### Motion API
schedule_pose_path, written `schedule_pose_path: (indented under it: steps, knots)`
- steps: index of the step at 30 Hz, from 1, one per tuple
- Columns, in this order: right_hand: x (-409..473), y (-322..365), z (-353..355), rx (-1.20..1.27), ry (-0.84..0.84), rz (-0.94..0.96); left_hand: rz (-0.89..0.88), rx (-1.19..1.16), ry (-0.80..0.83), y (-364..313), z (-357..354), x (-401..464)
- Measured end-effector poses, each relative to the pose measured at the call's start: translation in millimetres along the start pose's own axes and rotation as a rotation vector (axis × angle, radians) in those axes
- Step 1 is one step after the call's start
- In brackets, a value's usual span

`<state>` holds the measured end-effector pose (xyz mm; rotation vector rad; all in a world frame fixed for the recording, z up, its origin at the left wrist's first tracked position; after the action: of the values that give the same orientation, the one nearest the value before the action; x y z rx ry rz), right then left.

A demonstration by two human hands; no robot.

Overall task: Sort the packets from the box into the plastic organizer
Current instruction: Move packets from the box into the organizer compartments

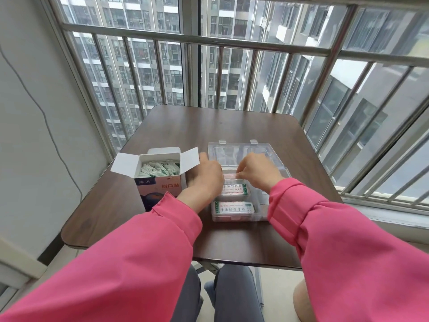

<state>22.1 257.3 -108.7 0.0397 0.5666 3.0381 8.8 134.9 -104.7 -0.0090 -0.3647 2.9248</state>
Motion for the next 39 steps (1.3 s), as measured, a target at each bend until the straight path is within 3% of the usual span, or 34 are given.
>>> schedule_pose_path:
  steps: [4,10,16,22,27,31,35,39]
  knots:
    - [0,2,-2,-0.03,0.016,0.01,-0.001,0.082,0.012,0,-4,3]
    - [-1,4,-3,-0.054,0.034,0.006,0.058,-0.001,0.065,5,-4,7]
    - [-1,4,-3,-0.05,0.029,-0.018,0.044,0.025,0.004,0,3,-2]
    - [-13,8,13,0.029,-0.035,0.01,-0.083,-0.017,-0.087,-17,9,-22]
    - [-52,28,42,0.091,-0.239,0.102,-0.322,-0.395,-0.064,-25,32,-50]
    - [-73,53,62,0.11,-0.368,0.165,-0.503,-0.526,-0.247,-6,85,-78]
    - [-75,105,63,0.103,-0.36,0.296,-0.359,-0.457,-0.362,48,117,-77]
    - [-62,154,39,0.003,-0.18,0.406,-0.13,-0.109,-0.137,102,108,-52]
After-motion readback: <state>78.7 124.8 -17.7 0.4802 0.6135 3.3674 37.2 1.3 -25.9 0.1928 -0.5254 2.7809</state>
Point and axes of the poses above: each hand's wrist, its own x-axis towards the middle knuckle, its own z-axis out of the back of the hand, y = z × x, the point moved 10 cm from there along x, towards the middle knuckle, and after that the axes turned 8 degrees about z, right-handed, at the moved point
